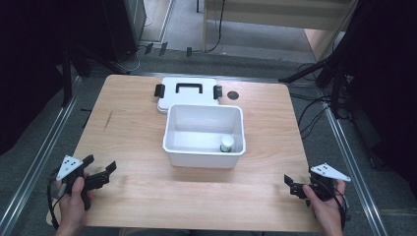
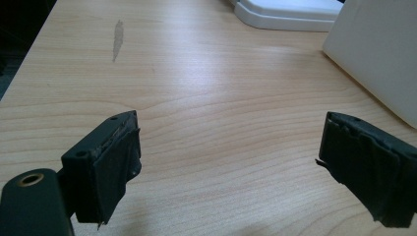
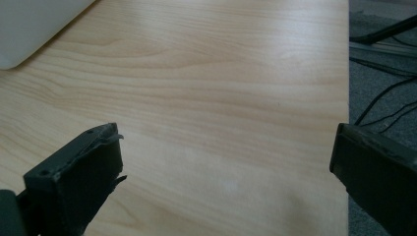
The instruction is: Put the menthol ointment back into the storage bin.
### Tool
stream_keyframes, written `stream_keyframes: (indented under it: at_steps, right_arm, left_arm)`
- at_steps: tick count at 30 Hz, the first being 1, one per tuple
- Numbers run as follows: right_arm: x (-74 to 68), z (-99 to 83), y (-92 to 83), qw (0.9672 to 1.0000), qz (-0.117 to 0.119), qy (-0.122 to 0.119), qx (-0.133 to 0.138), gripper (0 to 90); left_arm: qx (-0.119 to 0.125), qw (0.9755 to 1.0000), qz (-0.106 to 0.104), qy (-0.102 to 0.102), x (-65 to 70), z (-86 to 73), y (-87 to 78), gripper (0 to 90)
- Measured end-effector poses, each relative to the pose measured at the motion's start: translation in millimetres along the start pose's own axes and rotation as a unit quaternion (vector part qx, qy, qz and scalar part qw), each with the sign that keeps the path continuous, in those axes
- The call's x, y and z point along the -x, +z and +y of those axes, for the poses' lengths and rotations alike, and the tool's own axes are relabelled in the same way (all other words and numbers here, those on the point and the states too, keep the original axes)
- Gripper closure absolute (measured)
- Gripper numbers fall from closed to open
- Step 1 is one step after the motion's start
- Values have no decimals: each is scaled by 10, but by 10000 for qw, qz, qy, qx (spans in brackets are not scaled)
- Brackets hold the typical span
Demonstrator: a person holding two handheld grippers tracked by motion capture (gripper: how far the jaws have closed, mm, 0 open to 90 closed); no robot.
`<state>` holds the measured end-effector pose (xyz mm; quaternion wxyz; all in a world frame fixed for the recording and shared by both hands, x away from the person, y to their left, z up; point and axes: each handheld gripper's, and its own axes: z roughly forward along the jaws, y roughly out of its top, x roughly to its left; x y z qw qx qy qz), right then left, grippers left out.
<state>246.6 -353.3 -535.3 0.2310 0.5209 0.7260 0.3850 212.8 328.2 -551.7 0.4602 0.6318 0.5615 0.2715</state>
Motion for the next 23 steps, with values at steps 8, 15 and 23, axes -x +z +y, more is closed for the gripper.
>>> stream_keyframes:
  at_steps: [8,15,23]
  right_arm:
    - [-14,-130,-58,9982,20,401,449,3]
    - [-78,-131,16,9976,-251,329,550,72]
    - [-40,-112,54,9981,-145,495,344,90]
  left_arm:
    - [-13,10000,-2,3,-1,1,2,91]
    - [-26,10000,-5,14,2,1,3,91]
    - [-23,10000,-15,8,1,3,8,91]
